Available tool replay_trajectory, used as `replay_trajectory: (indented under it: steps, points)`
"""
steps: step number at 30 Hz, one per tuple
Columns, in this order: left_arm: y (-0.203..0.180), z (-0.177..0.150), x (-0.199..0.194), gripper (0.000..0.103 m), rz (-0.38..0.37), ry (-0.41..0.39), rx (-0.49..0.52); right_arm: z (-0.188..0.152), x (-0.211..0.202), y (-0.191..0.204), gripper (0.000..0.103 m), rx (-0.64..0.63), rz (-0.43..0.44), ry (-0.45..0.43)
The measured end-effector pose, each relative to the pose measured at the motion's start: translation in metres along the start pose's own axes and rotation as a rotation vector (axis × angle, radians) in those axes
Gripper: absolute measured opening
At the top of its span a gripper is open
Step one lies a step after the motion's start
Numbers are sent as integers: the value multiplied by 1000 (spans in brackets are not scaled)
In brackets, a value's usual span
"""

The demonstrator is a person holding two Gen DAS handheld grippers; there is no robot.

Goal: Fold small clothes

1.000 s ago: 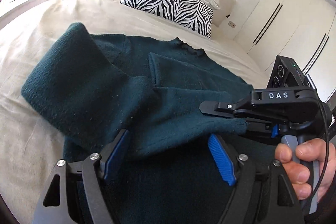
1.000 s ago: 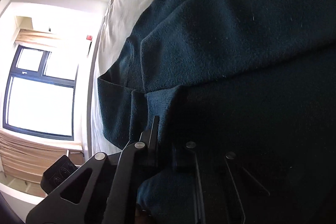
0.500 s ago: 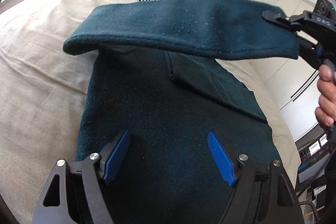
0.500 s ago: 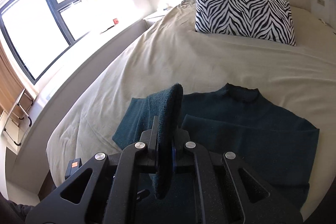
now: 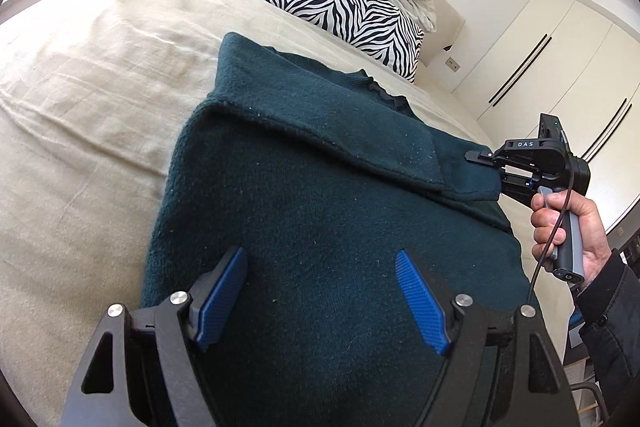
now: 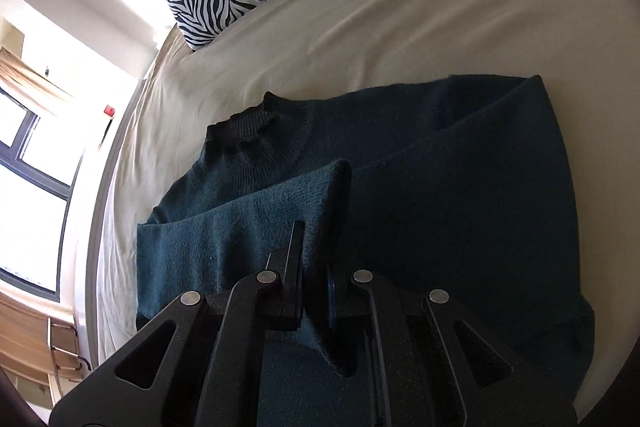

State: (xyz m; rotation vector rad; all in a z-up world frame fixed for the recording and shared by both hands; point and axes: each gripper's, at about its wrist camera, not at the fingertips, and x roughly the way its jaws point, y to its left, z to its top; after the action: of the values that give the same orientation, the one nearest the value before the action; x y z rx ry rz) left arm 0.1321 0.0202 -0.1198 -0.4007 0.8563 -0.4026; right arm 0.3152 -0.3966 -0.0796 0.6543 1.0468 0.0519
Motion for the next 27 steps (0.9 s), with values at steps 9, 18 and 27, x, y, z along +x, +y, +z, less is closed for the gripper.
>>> replay_trajectory:
  steps: [9, 18, 27]
  points:
    - [-1, 35, -27, 78, -41, -52, -65, -2, 11, 12, 8, -77, -29, 14]
    - [21, 140, 7, 75, -95, -50, -85, -2, 12, -14, 19, 1, -36, 42]
    - [88, 185, 98, 66, -170, 106, -275, -29, -29, -27, 58, 87, 257, -66]
